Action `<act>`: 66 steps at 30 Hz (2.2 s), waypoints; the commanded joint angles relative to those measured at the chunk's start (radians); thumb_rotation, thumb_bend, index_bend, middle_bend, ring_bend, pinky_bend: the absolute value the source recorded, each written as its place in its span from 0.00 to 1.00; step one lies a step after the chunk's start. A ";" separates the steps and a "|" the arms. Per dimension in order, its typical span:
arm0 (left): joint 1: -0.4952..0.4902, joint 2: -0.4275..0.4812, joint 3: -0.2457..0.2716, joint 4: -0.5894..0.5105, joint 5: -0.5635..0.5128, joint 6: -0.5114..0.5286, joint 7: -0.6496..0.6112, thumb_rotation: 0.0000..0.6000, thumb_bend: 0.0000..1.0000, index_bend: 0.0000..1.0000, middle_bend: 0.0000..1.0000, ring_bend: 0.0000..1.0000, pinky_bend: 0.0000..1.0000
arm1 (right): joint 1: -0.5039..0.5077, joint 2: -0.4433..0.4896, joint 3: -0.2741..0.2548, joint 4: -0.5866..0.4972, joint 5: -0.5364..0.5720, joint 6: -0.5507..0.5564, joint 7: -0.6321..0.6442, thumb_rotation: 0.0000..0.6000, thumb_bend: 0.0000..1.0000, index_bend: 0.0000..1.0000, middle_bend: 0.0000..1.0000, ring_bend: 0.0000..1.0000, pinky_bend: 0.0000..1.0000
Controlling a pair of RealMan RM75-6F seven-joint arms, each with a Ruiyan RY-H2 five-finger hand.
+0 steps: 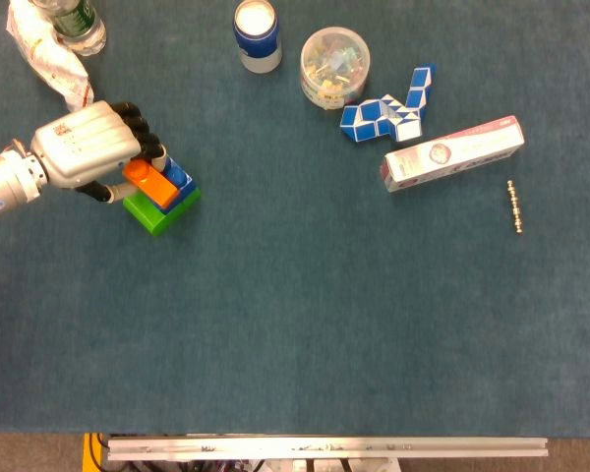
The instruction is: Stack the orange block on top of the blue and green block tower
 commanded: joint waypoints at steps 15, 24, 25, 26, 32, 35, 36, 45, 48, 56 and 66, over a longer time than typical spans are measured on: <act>0.004 -0.009 0.001 0.004 -0.013 0.016 -0.010 1.00 0.36 0.53 0.48 0.34 0.26 | 0.001 -0.002 0.004 0.007 0.003 -0.006 0.006 1.00 0.25 0.33 0.37 0.37 0.40; -0.003 -0.014 -0.001 0.011 -0.018 0.005 -0.004 1.00 0.36 0.53 0.48 0.34 0.26 | -0.002 -0.001 0.005 0.009 0.006 -0.003 0.009 1.00 0.25 0.33 0.37 0.37 0.40; -0.003 -0.014 -0.001 0.013 -0.021 0.003 -0.007 1.00 0.36 0.53 0.48 0.34 0.26 | -0.002 -0.001 0.005 0.009 0.006 -0.003 0.009 1.00 0.25 0.33 0.37 0.37 0.40; -0.003 -0.014 -0.001 0.015 -0.022 0.000 -0.009 1.00 0.36 0.53 0.48 0.34 0.26 | -0.002 -0.001 0.005 0.009 0.007 -0.004 0.008 1.00 0.25 0.33 0.37 0.37 0.40; 0.001 -0.011 0.001 0.021 -0.026 0.005 -0.015 1.00 0.36 0.53 0.48 0.34 0.26 | 0.001 -0.004 0.008 0.009 0.007 -0.007 0.007 1.00 0.25 0.33 0.37 0.37 0.40; 0.006 -0.009 0.002 0.019 -0.027 0.013 -0.018 1.00 0.36 0.53 0.48 0.34 0.26 | 0.002 -0.005 0.008 0.009 0.005 -0.008 0.006 1.00 0.25 0.33 0.37 0.38 0.40; 0.007 -0.009 0.003 0.019 -0.027 0.014 -0.018 1.00 0.36 0.53 0.48 0.34 0.26 | 0.003 -0.006 0.008 0.009 0.005 -0.009 0.005 1.00 0.25 0.33 0.37 0.38 0.40; 0.018 -0.013 0.007 0.027 -0.029 0.020 -0.023 1.00 0.36 0.53 0.48 0.34 0.26 | 0.000 -0.005 0.006 0.005 0.000 -0.004 0.000 1.00 0.25 0.34 0.38 0.38 0.40; 0.020 -0.015 0.007 0.031 -0.030 0.021 -0.028 1.00 0.36 0.53 0.48 0.34 0.26 | -0.001 -0.005 0.005 0.003 -0.003 -0.004 -0.002 1.00 0.25 0.34 0.38 0.38 0.40; 0.031 -0.023 0.009 0.043 -0.034 0.027 -0.041 1.00 0.36 0.53 0.48 0.34 0.26 | 0.001 -0.007 0.006 0.002 -0.003 -0.007 -0.006 1.00 0.25 0.34 0.38 0.38 0.40; 0.039 -0.039 0.003 0.063 -0.044 0.029 -0.063 1.00 0.36 0.53 0.48 0.34 0.26 | 0.000 -0.007 0.006 0.003 -0.001 -0.008 -0.005 1.00 0.25 0.34 0.38 0.38 0.40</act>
